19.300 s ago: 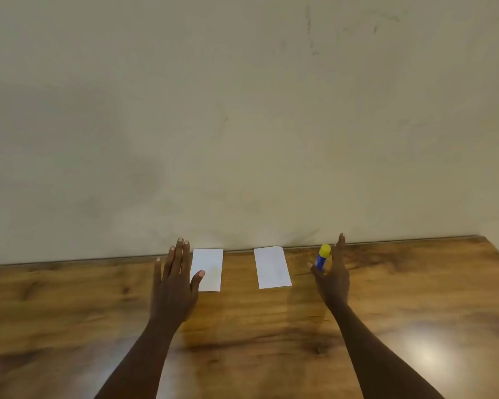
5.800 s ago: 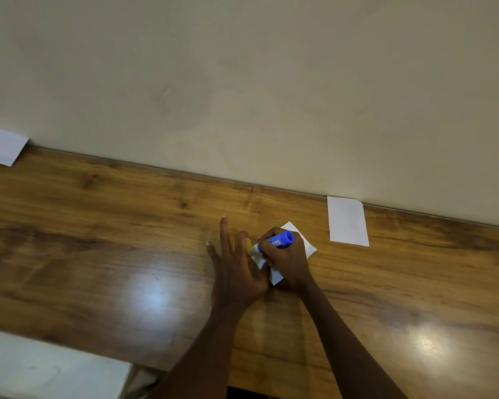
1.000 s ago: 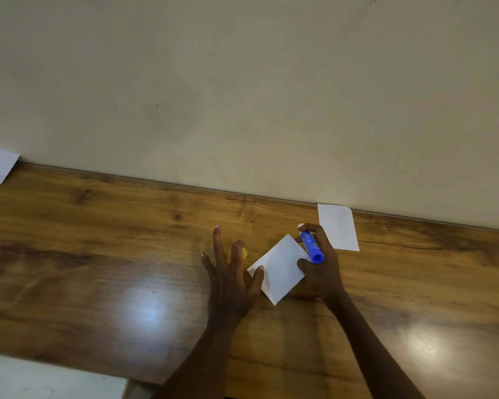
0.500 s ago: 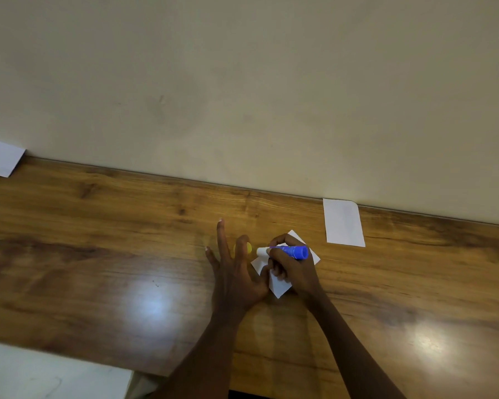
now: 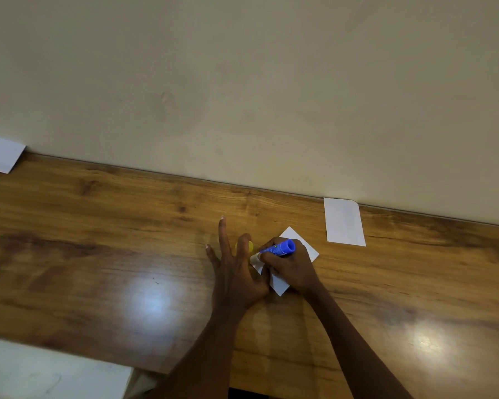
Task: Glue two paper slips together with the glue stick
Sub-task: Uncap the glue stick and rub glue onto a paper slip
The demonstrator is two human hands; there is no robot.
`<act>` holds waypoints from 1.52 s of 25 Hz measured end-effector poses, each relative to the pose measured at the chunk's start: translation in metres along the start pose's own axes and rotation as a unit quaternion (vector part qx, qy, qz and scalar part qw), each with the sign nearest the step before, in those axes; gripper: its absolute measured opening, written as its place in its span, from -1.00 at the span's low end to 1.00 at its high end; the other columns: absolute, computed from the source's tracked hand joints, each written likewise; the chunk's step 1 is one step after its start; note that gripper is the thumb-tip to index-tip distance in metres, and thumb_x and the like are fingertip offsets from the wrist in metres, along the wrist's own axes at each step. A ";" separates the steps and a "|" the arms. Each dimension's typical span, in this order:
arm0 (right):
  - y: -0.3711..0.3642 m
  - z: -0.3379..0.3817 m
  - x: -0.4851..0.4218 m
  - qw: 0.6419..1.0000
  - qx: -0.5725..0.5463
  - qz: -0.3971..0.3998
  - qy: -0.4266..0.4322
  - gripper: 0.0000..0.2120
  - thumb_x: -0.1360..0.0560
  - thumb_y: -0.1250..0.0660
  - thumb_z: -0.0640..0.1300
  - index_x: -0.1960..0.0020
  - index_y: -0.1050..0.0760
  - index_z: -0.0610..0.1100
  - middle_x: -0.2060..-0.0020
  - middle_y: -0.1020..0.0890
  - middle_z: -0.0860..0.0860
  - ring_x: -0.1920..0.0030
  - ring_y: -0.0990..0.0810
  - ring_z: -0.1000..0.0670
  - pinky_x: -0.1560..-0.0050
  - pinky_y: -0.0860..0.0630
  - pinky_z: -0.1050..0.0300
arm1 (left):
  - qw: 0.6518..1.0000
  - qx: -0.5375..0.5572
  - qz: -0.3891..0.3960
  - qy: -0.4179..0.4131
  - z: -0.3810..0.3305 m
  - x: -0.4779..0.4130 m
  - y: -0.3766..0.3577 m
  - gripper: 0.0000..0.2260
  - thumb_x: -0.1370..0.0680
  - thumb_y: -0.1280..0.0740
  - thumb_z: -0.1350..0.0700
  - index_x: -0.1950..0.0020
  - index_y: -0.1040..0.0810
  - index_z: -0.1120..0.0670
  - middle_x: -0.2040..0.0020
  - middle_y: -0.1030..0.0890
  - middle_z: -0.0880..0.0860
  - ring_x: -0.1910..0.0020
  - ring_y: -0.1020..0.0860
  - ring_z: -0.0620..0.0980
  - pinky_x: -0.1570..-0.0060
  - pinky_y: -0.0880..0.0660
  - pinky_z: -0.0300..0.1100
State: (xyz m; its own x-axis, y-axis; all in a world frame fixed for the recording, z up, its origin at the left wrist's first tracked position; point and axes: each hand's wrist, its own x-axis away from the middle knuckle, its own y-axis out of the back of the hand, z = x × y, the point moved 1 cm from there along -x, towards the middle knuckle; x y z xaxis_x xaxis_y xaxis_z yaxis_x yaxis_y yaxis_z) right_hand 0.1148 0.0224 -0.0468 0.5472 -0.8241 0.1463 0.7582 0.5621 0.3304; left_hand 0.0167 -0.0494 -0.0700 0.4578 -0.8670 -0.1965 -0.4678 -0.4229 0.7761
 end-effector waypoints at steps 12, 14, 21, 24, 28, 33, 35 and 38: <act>0.033 -0.004 -0.011 0.997 0.050 -0.051 0.006 -0.90 -0.40 -0.35 -0.27 0.10 -0.55 -0.28 0.24 -0.57 -0.08 0.32 -0.50 0.03 0.35 -0.40 0.45 | 0.999 -0.028 -0.019 -0.006 -0.002 0.001 0.000 -0.51 -0.28 -0.46 0.04 -0.11 -0.36 0.12 -0.45 -0.10 0.34 -0.38 -0.23 0.33 -0.26 -0.08 0.42; 0.039 -0.007 -0.014 0.996 0.049 -0.072 -0.006 -0.88 -0.41 -0.35 -0.25 0.08 -0.54 -0.28 0.25 -0.56 -0.05 0.33 -0.48 0.06 0.38 -0.39 0.50 | 0.999 -0.029 -0.022 -0.005 -0.002 0.001 0.000 -0.49 -0.27 -0.47 0.05 -0.10 -0.31 0.08 -0.45 -0.11 0.35 -0.39 -0.22 0.34 -0.26 -0.08 0.42; 0.047 -0.011 -0.019 0.989 0.064 -0.131 -0.013 -0.86 -0.42 -0.35 -0.22 0.06 -0.50 -0.27 0.24 -0.53 -0.05 0.34 -0.46 0.09 0.31 -0.41 0.37 | 0.999 -0.029 -0.017 -0.004 -0.001 0.001 0.000 -0.50 -0.27 -0.46 0.05 -0.11 -0.33 0.09 -0.45 -0.12 0.33 -0.39 -0.21 0.33 -0.28 -0.06 0.41; 0.046 -0.010 -0.020 0.988 0.064 -0.140 -0.015 -0.85 -0.42 -0.34 -0.22 0.05 -0.49 -0.27 0.23 -0.53 -0.08 0.34 -0.46 0.08 0.32 -0.41 0.39 | 0.999 -0.031 -0.020 -0.004 -0.001 0.001 0.000 -0.50 -0.27 -0.46 0.05 -0.11 -0.34 0.10 -0.45 -0.12 0.33 -0.39 -0.22 0.33 -0.27 -0.06 0.41; 0.044 -0.013 -0.018 0.987 0.029 -0.156 -0.032 -0.80 -0.44 -0.33 -0.18 -0.03 -0.48 -0.24 0.16 -0.55 -0.11 0.22 -0.52 -0.07 0.24 -0.43 0.29 | 0.999 -0.034 -0.023 -0.010 -0.001 0.001 0.000 -0.48 -0.27 -0.46 0.05 -0.09 -0.25 0.03 -0.45 -0.13 0.34 -0.38 -0.24 0.33 -0.26 -0.05 0.42; 0.040 -0.015 -0.006 0.973 -0.019 -0.231 -0.006 -0.75 -0.46 -0.31 -0.13 -0.10 -0.48 -0.19 0.11 -0.56 -0.07 0.18 -0.54 -0.07 0.19 -0.46 0.27 | 0.999 -0.036 -0.014 -0.005 0.000 0.001 -0.001 -0.51 -0.28 -0.45 0.04 -0.11 -0.35 0.10 -0.46 -0.11 0.32 -0.38 -0.24 0.32 -0.28 -0.04 0.40; 0.038 -0.014 0.000 0.966 0.010 -0.258 0.026 -0.75 -0.45 -0.31 -0.17 -0.10 -0.49 -0.22 0.10 -0.55 -0.02 0.20 -0.52 0.01 0.20 -0.43 0.38 | 0.999 -0.040 -0.009 -0.001 0.000 0.001 -0.001 -0.52 -0.27 -0.46 0.04 -0.11 -0.41 0.14 -0.46 -0.12 0.32 -0.38 -0.24 0.32 -0.28 -0.05 0.41; 0.039 -0.012 0.009 0.957 0.041 -0.283 0.048 -0.71 -0.41 -0.36 -0.25 -0.12 -0.47 -0.25 0.05 -0.60 -0.12 0.16 -0.53 0.01 0.13 -0.44 0.35 | 0.999 -0.043 -0.007 -0.001 0.000 0.000 -0.001 -0.53 -0.26 -0.46 0.03 -0.09 -0.44 0.16 -0.45 -0.14 0.33 -0.38 -0.24 0.33 -0.27 -0.07 0.42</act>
State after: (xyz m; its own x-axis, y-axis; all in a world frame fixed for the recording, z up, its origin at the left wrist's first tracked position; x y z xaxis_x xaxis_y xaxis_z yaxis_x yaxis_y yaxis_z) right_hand 0.1532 0.0379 -0.0443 0.0902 -0.9825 -0.1631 0.9145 0.0169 0.4043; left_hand 0.0172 -0.0486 -0.0711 0.4630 -0.8613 -0.2090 -0.3941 -0.4113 0.8219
